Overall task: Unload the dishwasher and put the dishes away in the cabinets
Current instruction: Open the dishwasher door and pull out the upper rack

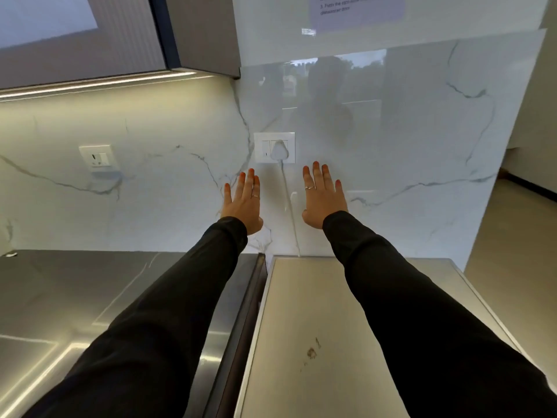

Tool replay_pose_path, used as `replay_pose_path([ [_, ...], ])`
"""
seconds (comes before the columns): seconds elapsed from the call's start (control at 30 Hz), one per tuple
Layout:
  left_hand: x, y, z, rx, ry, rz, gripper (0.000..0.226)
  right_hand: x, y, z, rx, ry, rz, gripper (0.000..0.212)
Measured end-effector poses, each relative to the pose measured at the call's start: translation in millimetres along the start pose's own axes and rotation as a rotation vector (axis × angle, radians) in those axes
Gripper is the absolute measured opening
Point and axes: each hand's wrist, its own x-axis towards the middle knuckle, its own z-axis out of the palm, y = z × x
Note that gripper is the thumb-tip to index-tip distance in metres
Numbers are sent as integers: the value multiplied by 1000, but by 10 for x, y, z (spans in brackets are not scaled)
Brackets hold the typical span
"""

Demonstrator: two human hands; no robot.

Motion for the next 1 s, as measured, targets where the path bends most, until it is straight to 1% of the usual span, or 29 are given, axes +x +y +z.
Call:
replay_pose_path([
  [0.1, 335, -24, 37, 5, -45, 10, 93, 259, 51, 85, 7, -39, -12, 89],
  [0.27, 863, -116, 14, 27, -95, 5, 93, 645, 61, 189, 10, -27, -32, 86],
  [0.4, 1255, -160, 23, 26, -105, 15, 91, 901, 32, 284, -5, -6, -45, 85],
  [0.5, 1510, -186, 97, 13, -80, 17, 91, 1102, 73, 377, -37, 37, -59, 84],
  [0.6, 1658, -214, 279, 29, -14, 23, 91, 1275, 133, 479, -26, 98, -49, 82],
  [0.7, 1699, -228, 497, 36, 101, 18, 88, 1390, 159, 593, 4, 133, -29, 79],
  [0.8, 1769, -240, 628, -50, 235, 4, 78, 1447, 139, 742, 27, 162, 1, 75],
  [0.9, 1845, -201, 643, -112, 356, 0, 74, 1448, 105, 872, 20, 185, 12, 74],
  [0.93, 1861, -193, 640, -137, 377, -5, 72, 1438, 97, 900, 21, 190, 13, 73],
  [1.0, 1864, -189, 586, -174, 364, -30, 70, 1377, 80, 884, 44, 160, 22, 70],
])
